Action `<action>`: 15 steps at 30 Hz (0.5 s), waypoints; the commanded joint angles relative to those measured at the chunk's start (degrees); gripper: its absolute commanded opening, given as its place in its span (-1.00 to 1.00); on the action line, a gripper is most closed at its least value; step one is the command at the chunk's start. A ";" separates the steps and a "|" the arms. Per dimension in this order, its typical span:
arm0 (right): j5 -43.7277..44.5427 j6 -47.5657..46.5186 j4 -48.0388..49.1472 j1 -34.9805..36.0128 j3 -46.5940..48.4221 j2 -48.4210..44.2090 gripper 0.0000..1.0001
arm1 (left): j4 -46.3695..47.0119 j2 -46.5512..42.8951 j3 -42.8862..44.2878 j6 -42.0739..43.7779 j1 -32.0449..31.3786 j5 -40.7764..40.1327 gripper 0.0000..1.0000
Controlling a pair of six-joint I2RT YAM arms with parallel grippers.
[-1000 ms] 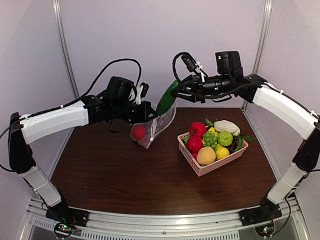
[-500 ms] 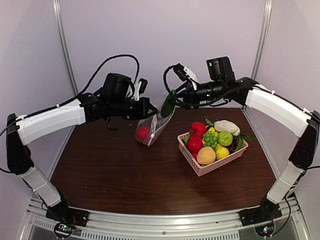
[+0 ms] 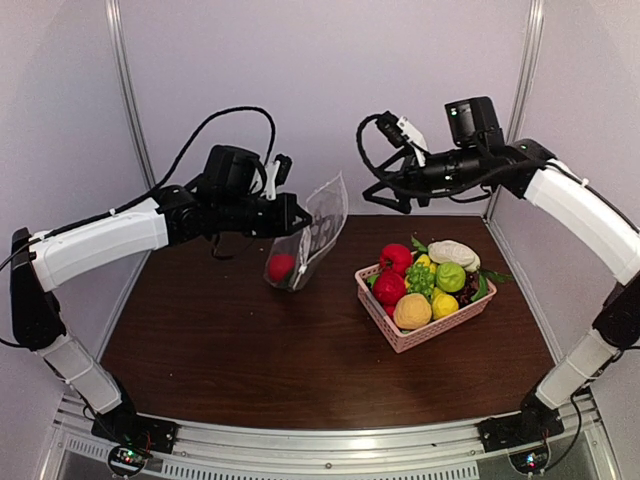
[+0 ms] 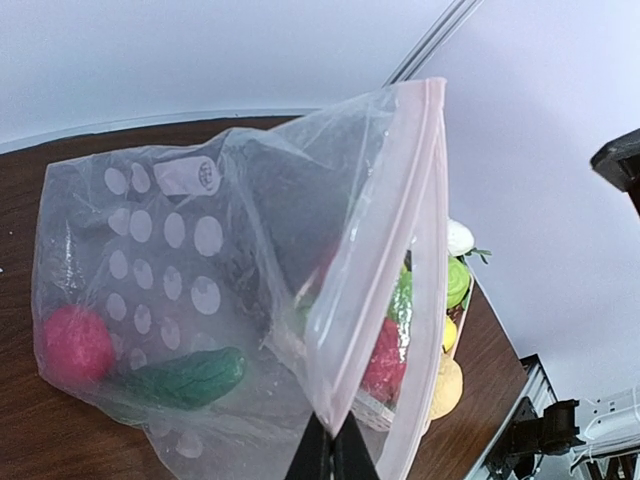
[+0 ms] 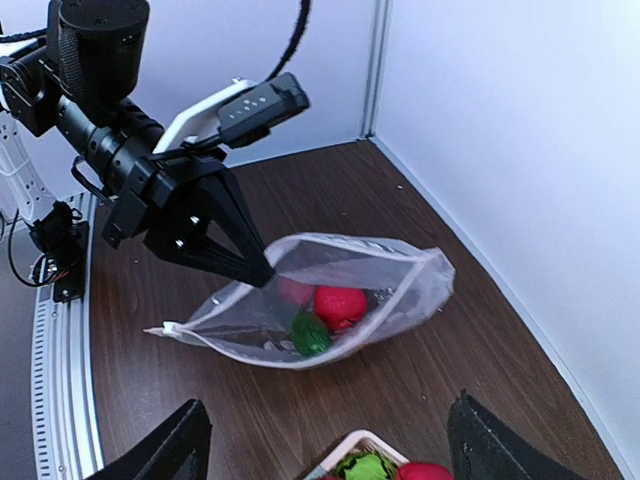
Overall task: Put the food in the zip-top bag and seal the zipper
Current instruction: Place the fake vegetable in the zipper food storage bag.
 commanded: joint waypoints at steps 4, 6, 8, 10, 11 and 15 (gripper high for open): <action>6.28 -4.21 -8.47 -11.71 -12.70 -6.47 0.56 | 1.54 -1.49 -1.69 1.80 0.56 -1.07 -1.00; 12.14 -7.39 -10.86 -13.27 -16.24 -7.40 0.51 | 1.48 -1.52 -1.86 1.99 0.60 -0.99 -1.00; 17.14 -10.46 -11.90 -14.23 -19.91 -8.56 0.47 | 1.42 -1.53 -2.04 2.25 0.59 -1.06 -1.00; 21.85 -12.64 -12.60 -14.46 -22.75 -9.39 0.40 | 1.53 -1.37 -2.23 2.23 0.60 -1.05 -1.00; 23.87 -13.47 -12.96 -14.46 -24.14 -9.63 0.37 | 1.47 -1.28 -2.23 2.22 0.60 -0.98 -1.00; 28.05 -13.28 -14.17 -14.51 -26.50 -9.89 0.32 | 1.78 -0.89 -2.44 1.80 0.64 -0.12 -1.00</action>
